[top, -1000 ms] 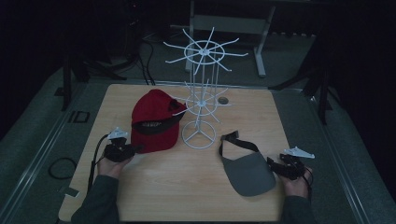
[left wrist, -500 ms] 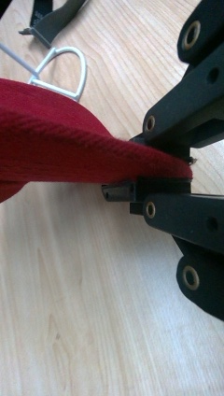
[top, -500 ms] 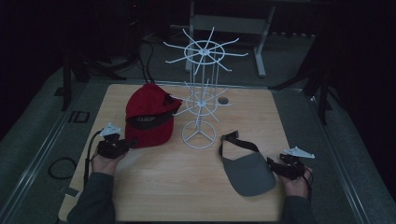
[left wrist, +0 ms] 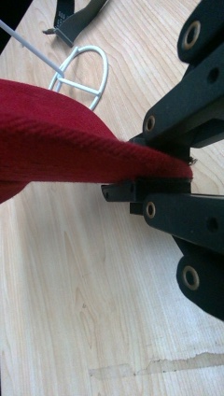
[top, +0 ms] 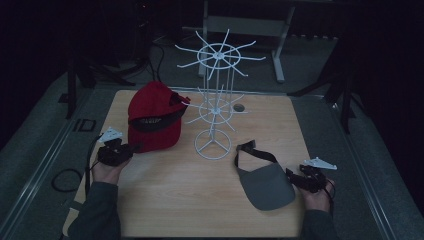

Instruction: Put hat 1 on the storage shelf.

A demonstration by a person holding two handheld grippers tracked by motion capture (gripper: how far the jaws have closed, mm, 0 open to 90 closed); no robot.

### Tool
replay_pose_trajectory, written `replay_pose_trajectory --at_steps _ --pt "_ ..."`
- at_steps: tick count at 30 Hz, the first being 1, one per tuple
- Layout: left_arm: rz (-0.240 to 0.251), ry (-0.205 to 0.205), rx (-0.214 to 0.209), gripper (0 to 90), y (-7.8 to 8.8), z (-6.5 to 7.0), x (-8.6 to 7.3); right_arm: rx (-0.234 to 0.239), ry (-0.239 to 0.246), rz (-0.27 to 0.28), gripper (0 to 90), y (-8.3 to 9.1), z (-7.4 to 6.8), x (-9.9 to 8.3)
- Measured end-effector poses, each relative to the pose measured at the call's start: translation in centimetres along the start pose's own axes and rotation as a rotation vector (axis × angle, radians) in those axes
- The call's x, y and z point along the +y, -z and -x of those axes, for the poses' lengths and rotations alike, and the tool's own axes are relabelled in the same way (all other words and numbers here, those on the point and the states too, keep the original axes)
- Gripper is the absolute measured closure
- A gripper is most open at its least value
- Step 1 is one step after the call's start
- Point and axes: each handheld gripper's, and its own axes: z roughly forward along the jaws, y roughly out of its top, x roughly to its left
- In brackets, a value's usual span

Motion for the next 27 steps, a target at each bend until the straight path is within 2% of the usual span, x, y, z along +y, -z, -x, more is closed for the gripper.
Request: replay_pose_trajectory --at_steps 27 --pt "0.096 0.009 0.032 85.9 1.9 -0.2 2.7 0.002 0.0 0.001 36.0 0.0 0.0 0.0"
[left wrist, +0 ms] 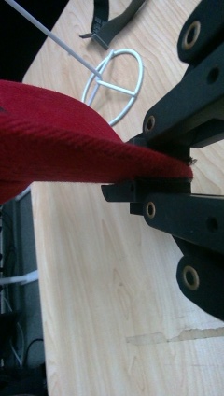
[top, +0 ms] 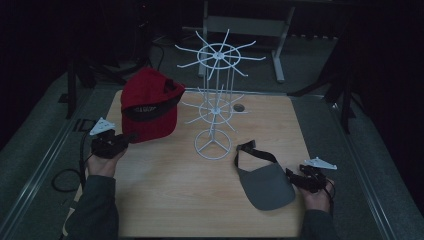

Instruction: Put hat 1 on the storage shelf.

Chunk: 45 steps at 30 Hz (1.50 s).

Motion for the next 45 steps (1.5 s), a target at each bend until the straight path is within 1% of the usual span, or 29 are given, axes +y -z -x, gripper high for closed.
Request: replay_pose_trajectory --at_steps 11,13,28,33,45 --pt "0.039 -0.001 0.014 85.9 0.6 0.1 1.3 -0.002 0.001 -0.002 35.8 0.0 0.0 0.0" --pt "0.051 -0.004 0.018 85.9 0.8 0.1 1.8 -0.003 0.003 -0.002 35.8 0.0 0.0 0.0" --pt "0.099 0.006 0.029 85.9 1.4 0.0 3.4 -0.004 0.003 -0.003 35.8 0.0 -0.1 0.0" --pt "0.11 -0.004 0.035 85.9 1.7 0.1 4.0 -0.005 0.003 -0.004 35.8 0.0 -0.1 0.0" --pt "0.145 -0.01 0.026 85.9 2.2 0.3 4.7 -0.007 0.005 -0.004 35.8 0.0 -0.1 0.0"
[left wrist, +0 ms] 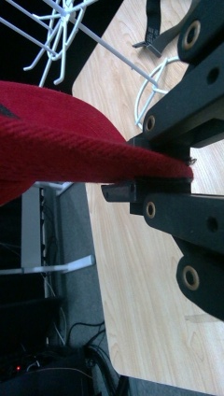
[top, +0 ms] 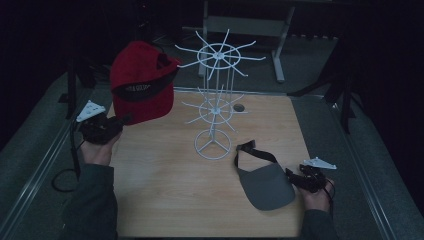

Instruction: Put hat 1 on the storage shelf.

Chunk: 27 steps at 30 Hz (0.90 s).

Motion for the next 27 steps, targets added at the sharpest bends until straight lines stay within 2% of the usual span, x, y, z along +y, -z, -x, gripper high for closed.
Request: replay_pose_trajectory --at_steps 27 --pt "0.046 -0.017 -0.007 85.9 0.4 0.7 2.6 0.0 0.001 0.001 35.5 0.0 0.0 0.0"
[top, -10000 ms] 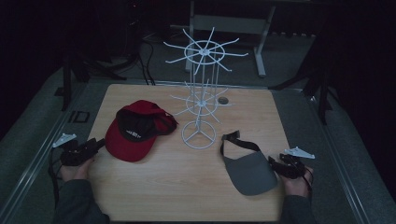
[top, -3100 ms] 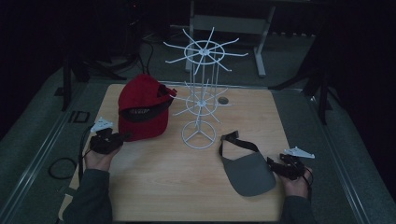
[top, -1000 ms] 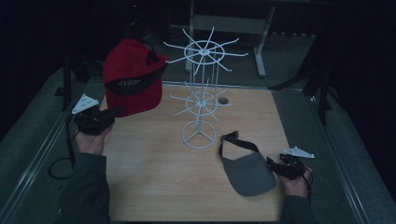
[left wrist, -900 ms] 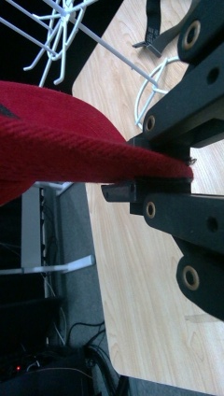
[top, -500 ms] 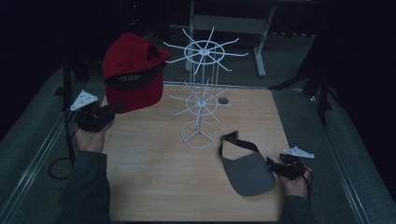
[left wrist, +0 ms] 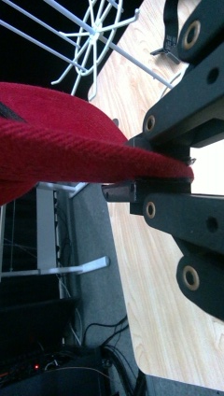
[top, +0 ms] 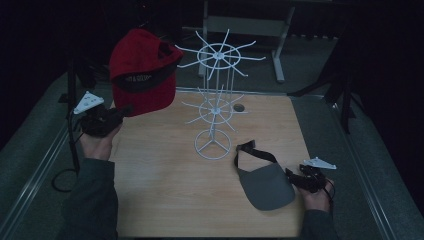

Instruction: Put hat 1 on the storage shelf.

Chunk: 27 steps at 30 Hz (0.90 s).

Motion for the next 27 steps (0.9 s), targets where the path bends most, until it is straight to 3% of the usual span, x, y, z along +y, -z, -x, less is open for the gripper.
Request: replay_pose_trajectory --at_steps 19,27 --pt "0.046 -0.004 -0.014 85.8 0.2 0.8 1.8 0.0 0.001 0.0 35.4 0.0 0.0 0.0" --pt "0.062 0.017 -0.021 85.8 0.5 0.8 2.3 0.0 0.001 0.0 35.4 0.0 0.0 0.0"
